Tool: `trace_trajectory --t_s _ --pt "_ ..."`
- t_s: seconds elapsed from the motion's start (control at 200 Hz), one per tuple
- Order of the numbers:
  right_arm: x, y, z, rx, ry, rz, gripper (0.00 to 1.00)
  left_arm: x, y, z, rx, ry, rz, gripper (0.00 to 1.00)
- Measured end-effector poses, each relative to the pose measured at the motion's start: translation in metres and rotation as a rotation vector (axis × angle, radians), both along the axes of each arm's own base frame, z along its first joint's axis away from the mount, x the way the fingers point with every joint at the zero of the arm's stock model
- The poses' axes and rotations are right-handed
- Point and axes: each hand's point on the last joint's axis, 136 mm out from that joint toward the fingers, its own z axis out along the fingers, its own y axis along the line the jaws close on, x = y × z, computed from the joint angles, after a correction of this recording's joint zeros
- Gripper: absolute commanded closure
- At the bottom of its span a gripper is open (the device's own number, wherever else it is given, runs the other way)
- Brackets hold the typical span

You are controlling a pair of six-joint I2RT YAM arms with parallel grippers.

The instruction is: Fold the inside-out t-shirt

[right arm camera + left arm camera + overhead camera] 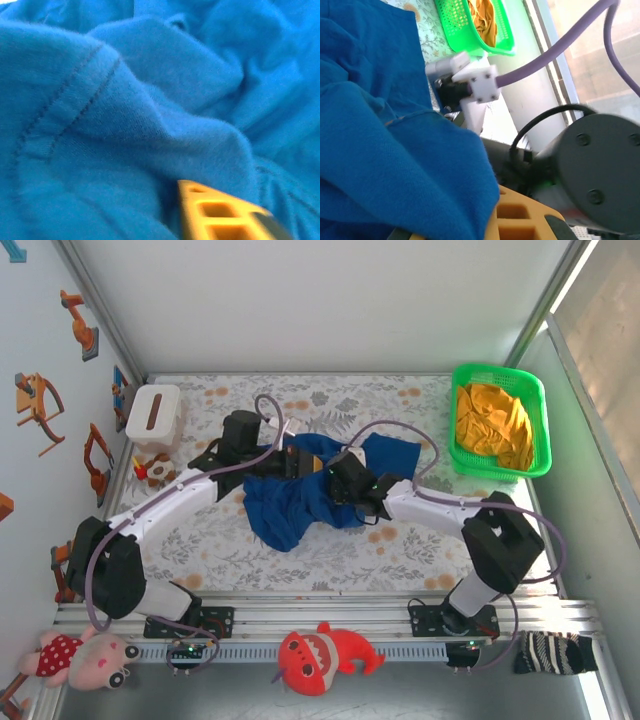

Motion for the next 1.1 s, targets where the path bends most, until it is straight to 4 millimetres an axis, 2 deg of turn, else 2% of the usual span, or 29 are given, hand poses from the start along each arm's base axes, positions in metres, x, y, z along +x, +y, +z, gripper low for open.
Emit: trace_trajectory --t_s 0.045,0.11,0.175,0.25,0.315,0.376,0.441,0.506,0.566,0.641,0.766,0.861,0.936,1.021,1.102 --pt "-0.001 0.003 0.002 0.014 0.006 0.024 1.00 0.006 0.005 0.000 -0.002 0.002 0.018 1.00" --pt "-0.002 0.006 0.015 0.058 0.001 0.051 1.00 0.018 0.014 0.001 -0.006 0.006 0.046 1.00" --pt "-0.003 0.007 0.040 0.124 -0.024 0.080 1.00 0.041 0.026 0.000 -0.007 0.014 0.095 1.00" --pt "-0.006 0.008 0.082 0.230 -0.080 0.122 1.00 0.071 0.040 -0.009 0.000 0.039 0.151 0.96" --pt "-0.012 0.012 0.120 0.333 -0.140 0.178 1.00 0.092 0.045 -0.022 0.004 0.073 0.165 0.84" --pt "-0.018 0.015 0.145 0.406 -0.175 0.221 1.00 0.110 0.047 -0.038 0.022 0.105 0.188 0.73" --pt "-0.021 0.014 0.160 0.465 -0.198 0.251 1.00 0.125 0.050 -0.056 0.041 0.136 0.214 0.64" --pt "-0.020 0.012 0.163 0.497 -0.202 0.260 1.00 0.131 0.056 -0.069 0.058 0.165 0.240 0.56" --pt "-0.018 0.009 0.154 0.510 -0.184 0.254 1.00 0.128 0.060 -0.072 0.066 0.172 0.257 0.48" --pt "-0.017 0.002 0.138 0.509 -0.145 0.234 1.00 0.114 0.065 -0.067 0.067 0.158 0.276 0.45" --pt "-0.017 -0.004 0.120 0.505 -0.097 0.203 1.00 0.073 0.071 -0.040 0.082 0.070 0.321 0.35" --pt "-0.016 -0.004 0.119 0.513 -0.089 0.193 1.00 0.038 0.066 -0.015 0.094 -0.042 0.352 0.33" --pt "-0.016 -0.004 0.119 0.517 -0.090 0.190 1.00 0.013 0.061 -0.002 0.093 -0.111 0.365 0.30" --pt "-0.016 -0.004 0.119 0.521 -0.087 0.186 1.00 -0.005 0.053 -0.003 0.108 -0.140 0.375 0.27" --pt "-0.015 -0.004 0.119 0.523 -0.085 0.181 1.00 -0.013 0.039 -0.015 0.151 -0.139 0.364 0.24"
